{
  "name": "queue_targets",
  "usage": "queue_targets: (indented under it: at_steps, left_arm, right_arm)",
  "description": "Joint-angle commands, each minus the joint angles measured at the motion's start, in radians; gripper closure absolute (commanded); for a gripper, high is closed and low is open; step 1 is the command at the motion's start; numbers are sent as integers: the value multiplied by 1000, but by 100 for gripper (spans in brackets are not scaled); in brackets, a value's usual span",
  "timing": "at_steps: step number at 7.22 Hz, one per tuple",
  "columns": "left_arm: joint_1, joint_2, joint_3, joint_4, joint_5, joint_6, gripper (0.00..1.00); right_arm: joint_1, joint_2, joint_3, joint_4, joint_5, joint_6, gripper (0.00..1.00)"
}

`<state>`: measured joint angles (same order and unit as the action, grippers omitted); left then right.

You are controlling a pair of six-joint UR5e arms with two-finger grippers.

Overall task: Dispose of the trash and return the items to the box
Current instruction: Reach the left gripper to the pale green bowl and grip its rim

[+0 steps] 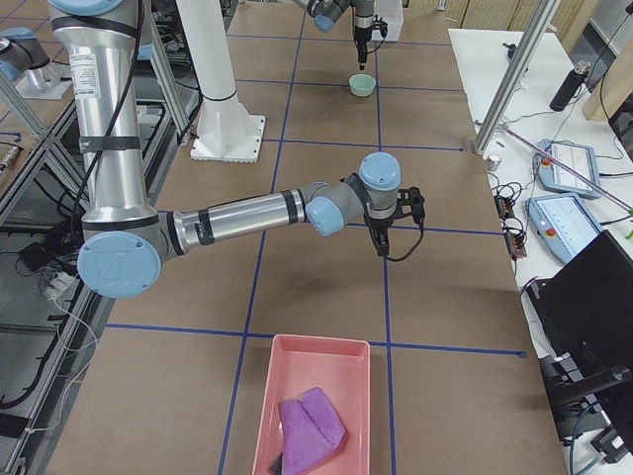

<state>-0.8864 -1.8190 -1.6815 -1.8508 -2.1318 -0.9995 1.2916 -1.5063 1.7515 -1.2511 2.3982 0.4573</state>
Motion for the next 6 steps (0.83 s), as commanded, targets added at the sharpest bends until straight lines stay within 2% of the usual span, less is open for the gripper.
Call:
queue_targets:
  at_steps: [1,2,3,6]
  left_arm:
    - [49,-5,51,-63,41,-25,31]
    - [58,-9,65,-71,43,-51,45]
    - [60,-20,63,-71,43,-88,99]
    - [64,-26,42,-70,24,-94,100]
  right_arm:
    - [-9,-5,13,-1,-8,4,0]
    - [-9,-6,14,-1,-7,4,0]
    - [-14,-6,23,-1,-7,4,0]
    - [-18,-11,23,-1,-10,4,0]
